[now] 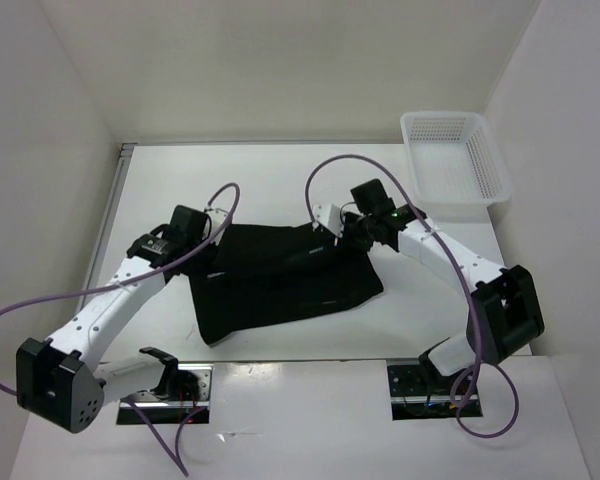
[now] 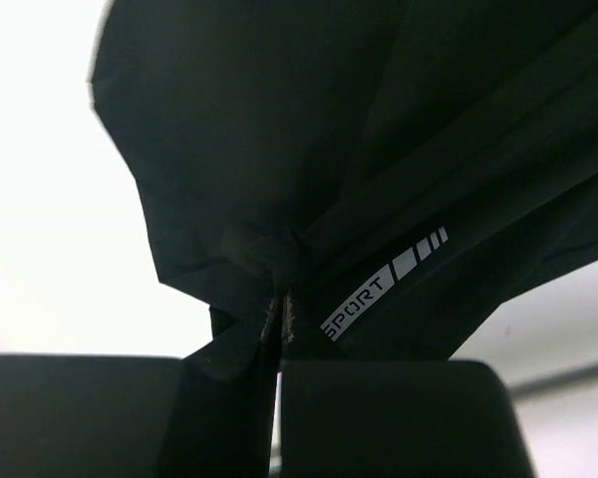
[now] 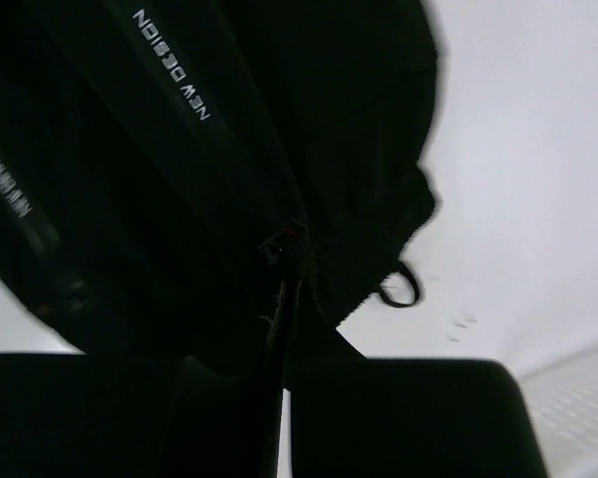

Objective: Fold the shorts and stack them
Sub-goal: Fold the shorts

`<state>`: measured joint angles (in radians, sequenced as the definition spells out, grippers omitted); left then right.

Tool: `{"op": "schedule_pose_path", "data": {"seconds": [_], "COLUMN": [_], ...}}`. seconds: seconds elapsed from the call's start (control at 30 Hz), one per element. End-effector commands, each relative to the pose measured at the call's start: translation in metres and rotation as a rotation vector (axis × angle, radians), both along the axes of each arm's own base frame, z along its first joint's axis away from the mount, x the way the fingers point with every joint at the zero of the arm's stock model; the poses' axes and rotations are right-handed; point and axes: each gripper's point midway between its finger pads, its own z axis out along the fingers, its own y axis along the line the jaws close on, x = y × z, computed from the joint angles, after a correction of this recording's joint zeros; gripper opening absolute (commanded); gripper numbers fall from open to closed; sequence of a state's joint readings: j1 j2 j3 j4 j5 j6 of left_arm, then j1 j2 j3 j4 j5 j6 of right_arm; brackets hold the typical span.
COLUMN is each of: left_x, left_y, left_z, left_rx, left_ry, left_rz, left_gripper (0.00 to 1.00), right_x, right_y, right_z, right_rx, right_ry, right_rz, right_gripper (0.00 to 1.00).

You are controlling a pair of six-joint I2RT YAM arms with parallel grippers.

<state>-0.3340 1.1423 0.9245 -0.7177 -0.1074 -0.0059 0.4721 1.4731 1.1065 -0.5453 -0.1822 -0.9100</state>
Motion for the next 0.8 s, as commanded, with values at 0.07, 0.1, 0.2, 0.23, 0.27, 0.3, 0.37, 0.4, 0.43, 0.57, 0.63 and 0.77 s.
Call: {"op": "schedule_pose_path", "data": {"seconds": [0.07,0.1,0.2,0.23,0.27,0.3,0.37,0.4,0.43,0.57,0.63,0.77], "left_x": [-0.054,-0.059,-0.069,-0.068,-0.06,-0.057,-0.045,-0.037,-0.034,-0.047,-0.073,-0.114], "left_y": [0.019,0.018,0.017,0.015,0.012,0.013,0.015,0.012,0.011,0.002,-0.003,-0.006], "left_z": [-0.032,-0.033,-0.035,-0.031,-0.021,-0.015,-0.001,0.015,0.025,0.046,0.047,0.018], "left_rx": [0.116,0.12,0.12,0.109,0.097,0.105,0.13,0.12,0.113,0.05,0.018,-0.006], "left_ry": [0.188,0.193,0.224,0.22,0.189,0.184,0.147,0.121,0.104,0.154,0.257,0.444], "left_rz": [-0.023,-0.037,-0.054,-0.058,-0.058,-0.053,-0.034,-0.033,-0.032,-0.063,-0.105,-0.145], "left_gripper": [0.0,0.0,0.0,0.0,0.0,0.0,0.0,0.0,0.0,0.0,0.0,0.0], "right_x": [-0.073,-0.078,-0.089,-0.087,-0.082,-0.086,-0.078,-0.08,-0.078,-0.087,-0.109,-0.14], "right_y": [-0.022,-0.025,-0.034,-0.037,-0.036,-0.035,-0.031,-0.033,-0.031,-0.034,-0.045,-0.051], "right_z": [-0.029,-0.033,-0.04,-0.04,-0.036,-0.033,-0.021,-0.018,-0.015,-0.004,-0.005,-0.023], "right_rx": [-0.127,-0.141,-0.18,-0.195,-0.202,-0.208,-0.2,-0.212,-0.212,-0.238,-0.287,-0.319], "right_ry": [0.196,0.211,0.238,0.23,0.209,0.219,0.2,0.207,0.205,0.229,0.318,0.432], "right_rz": [0.162,0.174,0.193,0.196,0.204,0.213,0.212,0.23,0.23,0.308,0.38,0.456], "right_gripper": [0.0,0.0,0.0,0.0,0.0,0.0,0.0,0.0,0.0,0.0,0.0,0.0]}}
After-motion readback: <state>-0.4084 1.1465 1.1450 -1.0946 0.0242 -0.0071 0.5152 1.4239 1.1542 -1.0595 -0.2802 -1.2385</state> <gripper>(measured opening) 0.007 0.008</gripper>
